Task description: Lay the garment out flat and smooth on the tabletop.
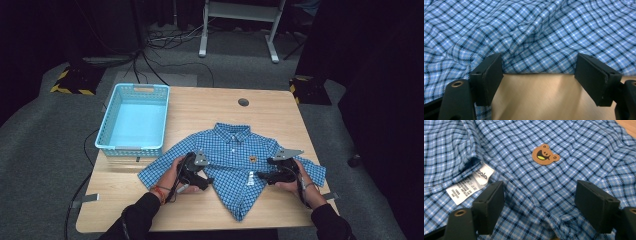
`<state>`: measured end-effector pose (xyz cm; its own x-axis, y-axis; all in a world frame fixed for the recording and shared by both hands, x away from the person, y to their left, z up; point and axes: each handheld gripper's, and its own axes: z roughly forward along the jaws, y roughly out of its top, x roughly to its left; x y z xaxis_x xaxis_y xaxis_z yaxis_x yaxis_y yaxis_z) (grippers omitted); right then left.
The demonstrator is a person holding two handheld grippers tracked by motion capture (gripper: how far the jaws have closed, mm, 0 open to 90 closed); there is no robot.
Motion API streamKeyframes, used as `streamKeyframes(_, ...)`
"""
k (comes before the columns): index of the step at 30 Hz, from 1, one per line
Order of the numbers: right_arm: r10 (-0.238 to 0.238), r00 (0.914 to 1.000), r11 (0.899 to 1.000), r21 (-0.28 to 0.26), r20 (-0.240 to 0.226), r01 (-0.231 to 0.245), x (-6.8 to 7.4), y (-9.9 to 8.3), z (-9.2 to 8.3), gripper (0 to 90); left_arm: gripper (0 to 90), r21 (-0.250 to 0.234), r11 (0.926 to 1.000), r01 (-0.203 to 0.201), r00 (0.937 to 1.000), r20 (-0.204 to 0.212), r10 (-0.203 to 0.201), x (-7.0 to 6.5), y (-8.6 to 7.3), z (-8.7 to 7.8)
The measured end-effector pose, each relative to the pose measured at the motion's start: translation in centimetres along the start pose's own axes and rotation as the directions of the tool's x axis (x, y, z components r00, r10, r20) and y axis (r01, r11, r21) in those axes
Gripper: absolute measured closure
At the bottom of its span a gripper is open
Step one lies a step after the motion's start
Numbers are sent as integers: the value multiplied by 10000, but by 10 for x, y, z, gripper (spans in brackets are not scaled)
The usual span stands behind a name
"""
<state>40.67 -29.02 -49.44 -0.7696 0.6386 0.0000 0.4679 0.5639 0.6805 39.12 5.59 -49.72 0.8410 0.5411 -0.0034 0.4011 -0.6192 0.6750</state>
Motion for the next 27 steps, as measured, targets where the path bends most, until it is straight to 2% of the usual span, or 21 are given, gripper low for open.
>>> streamKeyframes(5, 235, 9996, 9997, 42, 182, -236, -6, 3, 2, 240, 225, -115, 9999, 83, 9999, -95, -84, 11, 6, 7)
streamKeyframes(13, 434, 9983, 9991, 4, 386, -434, -17, 10, 10, 234, 224, 29, 9990, 438, 9982, -413, -436, 27, 11, 9)
streamKeyframes(17, 477, 9980, 9988, 79, 420, -480, -20, 15, 13, 228, 224, 22, 9981, 618, 9965, -563, -616, 31, 10, 8)
streamKeyframes(20, 389, 9980, 9991, 136, 502, -397, -19, 17, 13, 227, 237, 211, 9975, 681, 9950, -746, -663, 28, 9, 4)
streamKeyframes(21, 437, 9975, 9990, 94, 547, -443, -18, 16, 13, 229, 246, 425, 9982, 429, 9942, -1009, -384, 22, 7, -2)
streamKeyframes(22, 467, 9972, 9988, 114, 586, -475, -17, 16, 13, 237, 248, 458, 9986, 273, 9939, -1085, -221, 17, 5, -5)
streamKeyframes(23, 352, 9974, 9992, 178, 627, -364, -16, 17, 12, 257, 247, 519, 9987, 15, 9955, -948, 35, 13, 2, -12)
streamKeyframes(24, 222, 9970, 9995, 205, 740, -238, -13, 18, 10, 266, 239, 519, 9987, 15, 9955, -948, 35, 13, 2, -12)
streamKeyframes(25, 219, 9969, 9996, 163, 751, -232, -12, 19, 8, 266, 233, 440, 9988, -217, 9963, -816, 252, 6, -5, -23)
streamKeyframes(27, 281, 9978, 9996, -23, 596, -280, -6, 22, 5, 270, 227, 331, 9988, -373, 9966, -728, 396, -1, -14, -37)
